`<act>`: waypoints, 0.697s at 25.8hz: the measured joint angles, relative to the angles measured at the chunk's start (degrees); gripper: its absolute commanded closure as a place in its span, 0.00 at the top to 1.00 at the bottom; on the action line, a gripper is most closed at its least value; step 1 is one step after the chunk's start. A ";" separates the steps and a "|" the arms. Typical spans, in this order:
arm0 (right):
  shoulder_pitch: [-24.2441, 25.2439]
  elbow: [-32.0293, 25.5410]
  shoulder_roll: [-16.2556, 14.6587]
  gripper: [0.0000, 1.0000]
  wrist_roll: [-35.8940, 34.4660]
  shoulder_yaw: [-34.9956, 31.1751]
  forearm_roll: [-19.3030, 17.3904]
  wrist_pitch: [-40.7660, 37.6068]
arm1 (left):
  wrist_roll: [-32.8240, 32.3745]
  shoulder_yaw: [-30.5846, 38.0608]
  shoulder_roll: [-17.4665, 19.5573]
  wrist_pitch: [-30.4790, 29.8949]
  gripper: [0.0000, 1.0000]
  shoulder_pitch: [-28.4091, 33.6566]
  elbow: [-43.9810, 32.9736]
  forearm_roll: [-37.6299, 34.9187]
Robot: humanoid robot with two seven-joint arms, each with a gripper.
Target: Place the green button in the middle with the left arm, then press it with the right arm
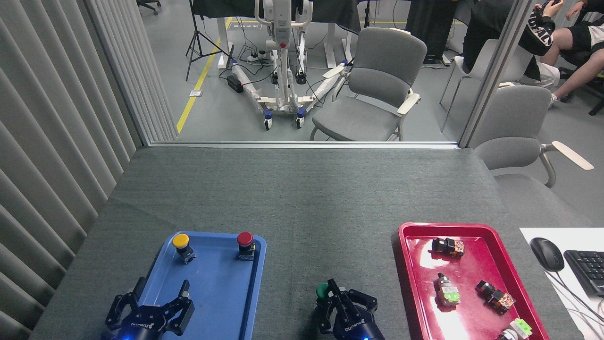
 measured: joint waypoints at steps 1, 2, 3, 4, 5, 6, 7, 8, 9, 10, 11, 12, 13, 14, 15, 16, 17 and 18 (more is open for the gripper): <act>0.00 0.20 0.01 0.00 -0.18 0.04 -0.02 0.00 | 0.00 0.01 -0.01 0.00 1.00 0.02 -0.12 0.00; -0.01 0.41 0.01 0.00 -0.26 0.05 -0.05 0.00 | 0.00 0.01 -0.02 0.03 1.00 0.02 -0.31 0.01; -0.02 0.56 0.01 0.00 -0.31 0.05 -0.07 0.00 | 0.00 0.01 -0.03 0.07 1.00 0.05 -0.52 0.01; 0.00 0.69 0.00 0.00 -0.31 0.05 -0.11 -0.01 | 0.00 0.01 -0.03 0.09 1.00 0.07 -0.78 0.03; 0.03 0.75 0.01 0.00 -0.34 0.04 -0.16 -0.06 | 0.00 0.01 -0.03 0.09 1.00 0.06 -1.03 0.06; 0.05 0.77 0.04 0.00 -0.40 -0.07 -0.23 -0.07 | 0.00 0.02 -0.05 0.12 1.00 0.07 -1.23 0.13; 0.06 0.73 0.10 0.00 -0.40 -0.20 -0.41 -0.16 | 0.00 0.01 -0.07 0.14 1.00 0.07 -1.42 0.19; 0.09 0.55 0.15 0.00 -0.58 -0.32 -0.67 -0.18 | 0.00 0.02 -0.08 0.17 1.00 0.07 -1.55 0.25; 0.08 0.30 0.24 0.00 -0.66 -0.42 -0.98 -0.19 | 0.00 0.02 -0.09 0.22 1.00 0.07 -1.63 0.28; -0.02 -0.06 0.44 0.00 -0.17 -0.50 -1.37 -0.20 | 0.00 0.02 -0.10 0.33 1.00 0.07 -1.69 0.31; -0.13 -0.51 0.67 0.00 0.08 -0.60 -1.72 -0.20 | 0.00 0.02 -0.10 0.38 1.00 0.07 -1.73 0.33; -0.29 -1.01 0.93 0.00 0.58 -0.71 -2.02 -0.14 | 0.00 0.02 -0.11 0.42 1.00 0.09 -1.76 0.36; -0.42 -1.62 1.10 0.04 0.80 -0.79 -2.36 -0.06 | 0.00 0.02 -0.11 0.44 1.00 0.15 -1.77 0.38; -0.66 -2.36 1.26 0.13 0.86 -0.85 -2.84 0.12 | 0.00 0.02 -0.12 0.47 1.00 0.31 -1.79 0.40; -0.75 -3.00 1.36 0.28 0.48 -0.90 -3.30 0.49 | 0.00 0.02 -0.14 0.53 1.00 0.48 -1.79 0.42; -0.81 -3.70 1.42 0.52 0.41 -0.91 -3.90 0.97 | 0.00 0.02 -0.16 0.54 1.00 0.60 -1.80 0.43; -0.98 -4.33 1.47 0.81 0.22 -0.91 -4.39 1.76 | 0.00 0.02 -0.19 0.60 1.00 0.75 -1.81 0.44; -1.15 -4.80 1.51 0.99 -0.04 -0.91 -4.79 2.70 | 0.00 0.02 -0.19 0.61 1.00 0.88 -1.81 0.48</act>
